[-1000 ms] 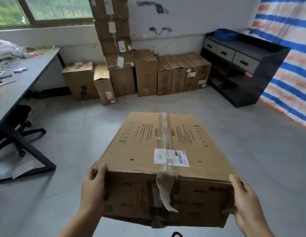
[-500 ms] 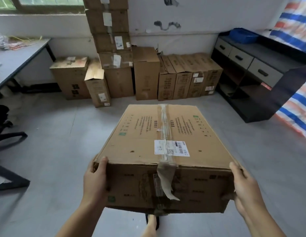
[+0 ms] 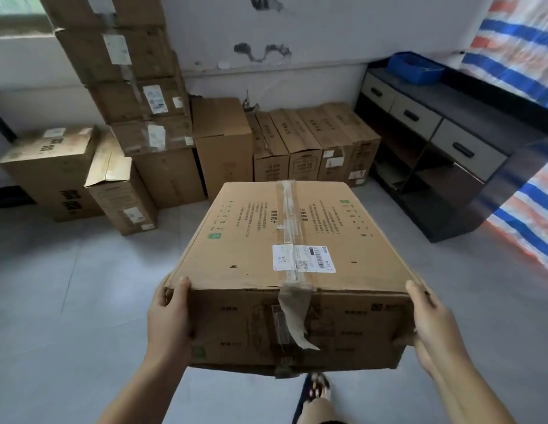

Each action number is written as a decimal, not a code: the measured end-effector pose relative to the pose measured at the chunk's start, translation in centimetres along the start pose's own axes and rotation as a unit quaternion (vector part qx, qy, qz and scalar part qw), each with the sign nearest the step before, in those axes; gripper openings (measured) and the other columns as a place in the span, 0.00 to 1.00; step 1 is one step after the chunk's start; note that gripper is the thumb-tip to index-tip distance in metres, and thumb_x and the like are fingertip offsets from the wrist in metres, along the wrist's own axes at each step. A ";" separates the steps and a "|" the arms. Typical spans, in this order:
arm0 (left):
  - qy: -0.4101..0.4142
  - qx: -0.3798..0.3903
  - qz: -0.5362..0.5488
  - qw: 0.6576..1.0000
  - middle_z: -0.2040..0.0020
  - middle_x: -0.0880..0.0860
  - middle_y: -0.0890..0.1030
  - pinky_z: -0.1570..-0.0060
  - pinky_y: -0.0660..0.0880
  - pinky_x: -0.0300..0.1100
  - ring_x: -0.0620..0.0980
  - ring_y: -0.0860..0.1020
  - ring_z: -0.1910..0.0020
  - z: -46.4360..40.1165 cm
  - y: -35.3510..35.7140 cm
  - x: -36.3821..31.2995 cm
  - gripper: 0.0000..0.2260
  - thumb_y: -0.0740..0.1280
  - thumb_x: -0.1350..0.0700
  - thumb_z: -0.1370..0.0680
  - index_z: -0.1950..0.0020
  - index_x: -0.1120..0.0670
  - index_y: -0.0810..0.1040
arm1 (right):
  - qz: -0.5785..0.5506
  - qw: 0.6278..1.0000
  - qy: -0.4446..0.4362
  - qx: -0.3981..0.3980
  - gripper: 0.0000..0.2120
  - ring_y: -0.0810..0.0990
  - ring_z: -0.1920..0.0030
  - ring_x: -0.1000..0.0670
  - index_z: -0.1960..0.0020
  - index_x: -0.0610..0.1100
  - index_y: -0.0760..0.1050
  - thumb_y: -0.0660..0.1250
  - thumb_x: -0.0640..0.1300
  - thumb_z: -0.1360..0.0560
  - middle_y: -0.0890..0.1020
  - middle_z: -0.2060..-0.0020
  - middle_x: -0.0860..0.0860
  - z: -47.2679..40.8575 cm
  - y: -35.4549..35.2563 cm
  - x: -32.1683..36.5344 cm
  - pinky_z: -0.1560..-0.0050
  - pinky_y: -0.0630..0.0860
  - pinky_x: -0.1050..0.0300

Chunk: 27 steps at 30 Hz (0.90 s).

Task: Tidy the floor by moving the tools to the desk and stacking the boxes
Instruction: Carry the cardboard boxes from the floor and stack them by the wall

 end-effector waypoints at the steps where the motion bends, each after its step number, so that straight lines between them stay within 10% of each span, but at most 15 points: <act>1: 0.002 -0.001 0.003 1.000 0.47 0.52 0.76 0.58 0.74 0.52 0.53 0.73 0.51 -1.6 1.8 -0.3 0.10 0.60 0.50 0.20 0.40 0.48 0.73 | -0.004 1.000 -0.002 0.003 0.14 0.78 0.46 0.41 0.38 0.52 0.73 0.61 0.53 0.22 0.79 0.47 0.47 -2.0 0.8 0.8 0.47 0.75 0.35; 27: -0.058 -0.053 0.089 0.993 0.52 0.44 0.76 0.58 0.76 0.48 0.48 0.75 0.53 -45.0 49.1 -12.1 0.13 0.61 0.52 0.20 0.36 0.49 0.73 | 0.034 0.998 -0.004 0.059 0.19 0.78 0.46 0.41 0.32 0.51 0.70 0.61 0.54 0.21 0.78 0.41 0.47 -61.3 29.5 28.4 0.49 0.77 0.40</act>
Point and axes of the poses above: each hand's wrist, its own z-axis away from the middle knuckle, its own y-axis out of the palm, x = y × z, the point moved 6 cm from there along -z, towards the middle knuckle
